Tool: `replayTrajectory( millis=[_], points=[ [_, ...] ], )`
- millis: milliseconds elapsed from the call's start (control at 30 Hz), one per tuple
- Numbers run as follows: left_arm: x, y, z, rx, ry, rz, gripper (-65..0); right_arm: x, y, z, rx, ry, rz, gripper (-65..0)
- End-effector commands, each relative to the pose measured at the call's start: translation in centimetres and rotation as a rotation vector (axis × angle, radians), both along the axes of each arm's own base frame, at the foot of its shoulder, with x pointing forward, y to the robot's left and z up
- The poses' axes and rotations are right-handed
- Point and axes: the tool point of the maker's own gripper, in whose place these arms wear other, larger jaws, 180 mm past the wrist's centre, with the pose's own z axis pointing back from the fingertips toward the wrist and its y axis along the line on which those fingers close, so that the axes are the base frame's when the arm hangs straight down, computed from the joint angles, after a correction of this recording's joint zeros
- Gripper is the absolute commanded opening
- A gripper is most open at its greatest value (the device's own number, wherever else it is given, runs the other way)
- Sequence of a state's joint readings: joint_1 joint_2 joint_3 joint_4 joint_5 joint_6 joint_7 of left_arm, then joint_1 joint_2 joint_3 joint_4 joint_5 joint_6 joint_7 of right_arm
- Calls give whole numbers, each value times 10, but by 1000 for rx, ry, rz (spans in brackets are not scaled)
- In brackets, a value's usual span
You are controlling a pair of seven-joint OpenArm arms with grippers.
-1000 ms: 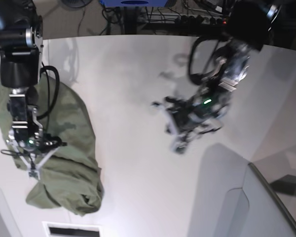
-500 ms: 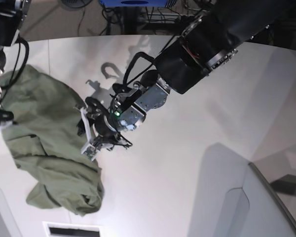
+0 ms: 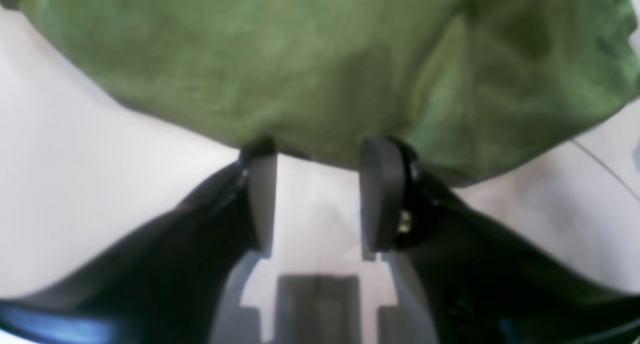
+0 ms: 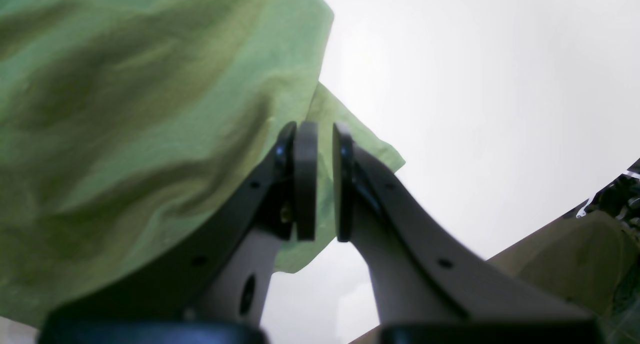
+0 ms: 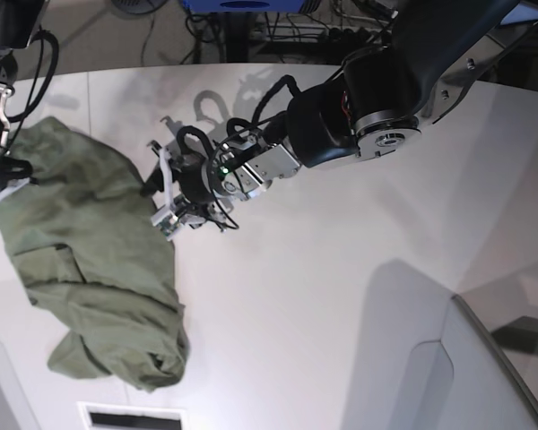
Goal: Layout the t-shirt on the table in an organized manner, then fold the t-shirt properly
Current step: 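Lower the right gripper onto the green t-shirt and pinch the fabric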
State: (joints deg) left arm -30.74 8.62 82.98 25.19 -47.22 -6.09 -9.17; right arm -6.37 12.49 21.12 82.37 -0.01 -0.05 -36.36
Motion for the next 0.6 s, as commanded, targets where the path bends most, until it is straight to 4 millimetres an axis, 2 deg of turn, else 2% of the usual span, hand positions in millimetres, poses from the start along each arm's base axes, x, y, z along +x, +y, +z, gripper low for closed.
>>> replayTrajectory(
  millis=[0, 67, 167, 233, 367, 433, 500, 567],
  points=[
    [7, 2, 1, 22, -2, 12, -490, 13, -8, 17, -33, -52, 6, -600],
    [8, 3, 1, 20, -1, 18, -632, 27, -5, 22, -28, -75, 15, -600],
    [18, 2, 11, -27, -3, 57, -650, 55, 11, 20, -15, -74, 71, -600],
    [40, 13, 32, -119, -1, 150, -650, 81, 26, 21, -1, -79, 113, -600],
    [64, 69, 75, -330, -18, 350, -650, 127, 54, 10, 13, -71, 206, -600],
    [69, 101, 92, -370, -26, 424, -650, 145, 62, -5, 16, -58, 242, -600],
    [66, 144, 98, -345, -26, 492, -650, 155, 66, -25, 32, -21, 255, -600],
    [60, 175, 105, -335, -37, 541, -650, 151, 67, -48, 55, 38, 249, -600]
  ],
)
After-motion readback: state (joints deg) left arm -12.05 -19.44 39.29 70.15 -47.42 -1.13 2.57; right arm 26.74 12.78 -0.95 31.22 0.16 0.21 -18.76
